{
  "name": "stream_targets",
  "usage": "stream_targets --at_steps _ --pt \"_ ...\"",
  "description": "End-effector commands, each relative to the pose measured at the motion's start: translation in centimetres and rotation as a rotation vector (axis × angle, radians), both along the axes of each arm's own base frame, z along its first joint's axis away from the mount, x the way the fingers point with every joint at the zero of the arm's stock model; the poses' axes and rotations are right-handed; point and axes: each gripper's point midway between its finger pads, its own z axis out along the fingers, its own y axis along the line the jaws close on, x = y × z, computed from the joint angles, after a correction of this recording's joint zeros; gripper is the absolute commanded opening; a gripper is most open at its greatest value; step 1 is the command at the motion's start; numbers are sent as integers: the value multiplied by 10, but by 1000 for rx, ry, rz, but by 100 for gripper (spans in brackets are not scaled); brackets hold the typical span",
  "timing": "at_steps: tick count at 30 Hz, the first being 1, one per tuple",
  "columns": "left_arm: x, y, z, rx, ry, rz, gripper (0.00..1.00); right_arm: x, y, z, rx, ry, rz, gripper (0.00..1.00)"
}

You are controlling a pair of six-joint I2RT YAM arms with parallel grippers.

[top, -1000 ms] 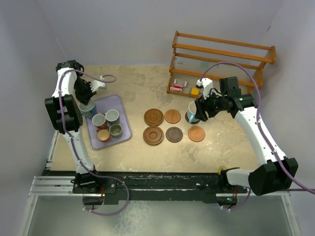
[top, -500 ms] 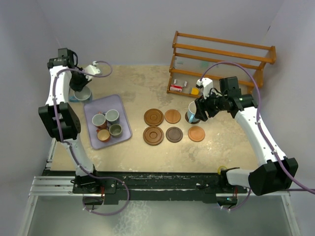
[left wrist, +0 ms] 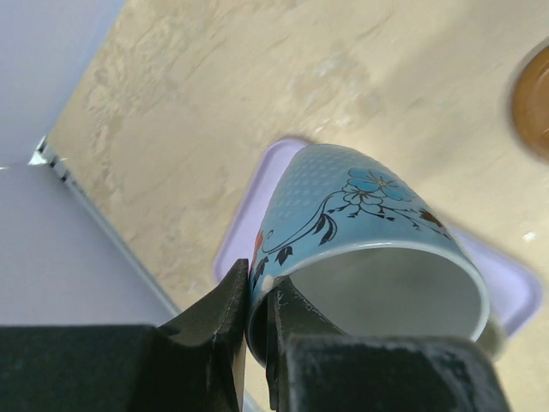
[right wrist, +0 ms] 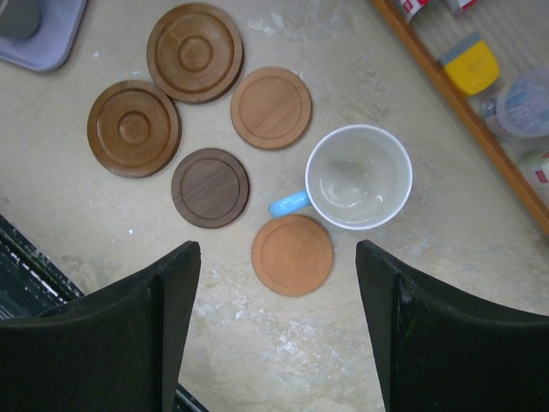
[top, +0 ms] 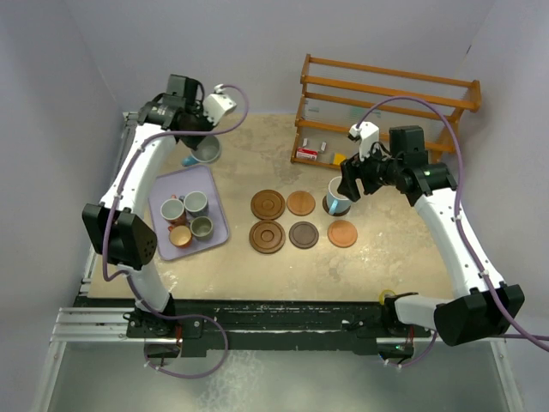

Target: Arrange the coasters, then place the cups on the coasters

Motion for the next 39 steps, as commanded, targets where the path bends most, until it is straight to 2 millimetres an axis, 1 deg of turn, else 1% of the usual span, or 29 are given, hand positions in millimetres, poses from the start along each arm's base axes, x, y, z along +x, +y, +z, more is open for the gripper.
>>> stream_targets --at_steps 1,2,4,6,8,12,14,16,19,24,28,32,39 --pt "-8 -45 44 -155 -139 107 3 13 10 46 94 -123 -22 78" --pt "-10 -60 46 -185 -148 110 3 16 12 49 112 -131 -28 79" --pt "-11 -82 51 -271 -158 144 3 23 19 56 162 -155 -29 82" --pt "-14 -104 51 -344 -144 155 3 32 28 66 211 -180 -31 85" --pt "-16 -125 51 -411 -133 157 3 40 37 76 240 -195 -37 86" --pt "-19 -168 47 -545 -85 142 3 56 54 85 317 -228 -54 85" --pt "-20 -186 41 -578 -56 153 3 60 65 86 346 -213 -53 84" --pt "-19 -200 35 -620 -34 174 3 62 75 88 350 -208 -42 82" --pt "-18 -221 32 -678 -19 198 3 65 86 90 356 -209 -33 81" --pt "-12 -241 32 -733 -30 254 3 72 96 96 366 -245 -45 80" --pt "-11 -248 32 -759 -45 295 3 81 101 91 337 -230 -84 78" --pt "-9 -250 33 -785 -59 356 3 94 100 81 283 -223 -154 74" --pt "-11 -251 42 -791 -116 424 3 110 107 69 235 -193 -188 71"
